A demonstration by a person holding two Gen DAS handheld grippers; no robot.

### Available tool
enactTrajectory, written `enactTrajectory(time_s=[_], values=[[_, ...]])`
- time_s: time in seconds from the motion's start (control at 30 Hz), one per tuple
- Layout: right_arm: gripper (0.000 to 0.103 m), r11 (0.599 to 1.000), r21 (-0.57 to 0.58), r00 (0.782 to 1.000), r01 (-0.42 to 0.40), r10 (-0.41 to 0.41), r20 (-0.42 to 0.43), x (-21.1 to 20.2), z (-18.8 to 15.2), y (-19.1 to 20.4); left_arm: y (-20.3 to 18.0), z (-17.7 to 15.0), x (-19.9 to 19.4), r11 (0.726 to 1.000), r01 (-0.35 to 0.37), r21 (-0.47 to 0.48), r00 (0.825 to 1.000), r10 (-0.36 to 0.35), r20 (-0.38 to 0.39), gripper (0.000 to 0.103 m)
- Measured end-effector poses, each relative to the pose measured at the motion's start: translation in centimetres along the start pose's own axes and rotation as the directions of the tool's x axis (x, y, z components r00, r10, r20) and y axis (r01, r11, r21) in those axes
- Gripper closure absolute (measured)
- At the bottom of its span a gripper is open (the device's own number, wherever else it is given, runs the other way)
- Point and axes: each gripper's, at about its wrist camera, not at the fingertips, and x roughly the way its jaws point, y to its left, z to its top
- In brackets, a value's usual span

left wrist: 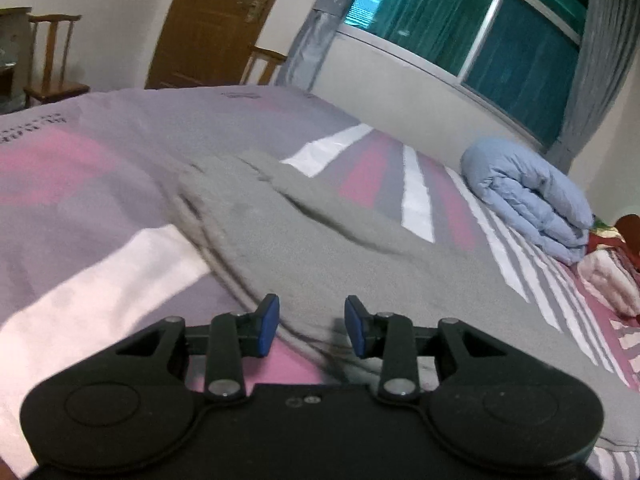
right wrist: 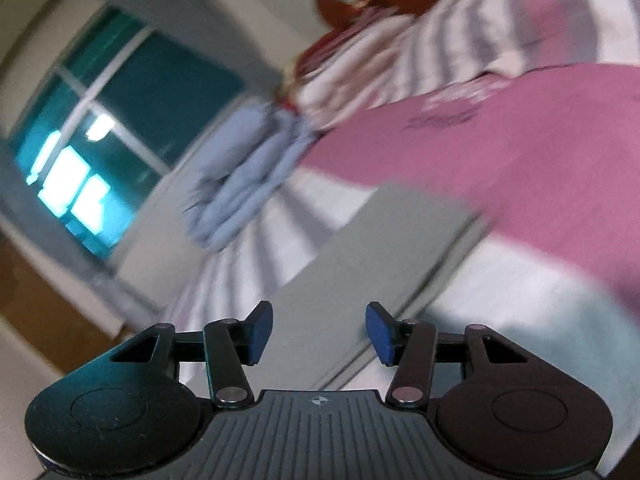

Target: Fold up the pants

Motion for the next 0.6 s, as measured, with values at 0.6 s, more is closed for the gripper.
enactTrajectory(time_s=[0.6], values=[[0.052,0.971,0.208,0.938,-0.121,0.181,-0.297,10.2,-10.7,8.0,1.6,-0.6,-1.6,0.997,0.075,0.002,0.996,-0.075,-0.056,0.076]])
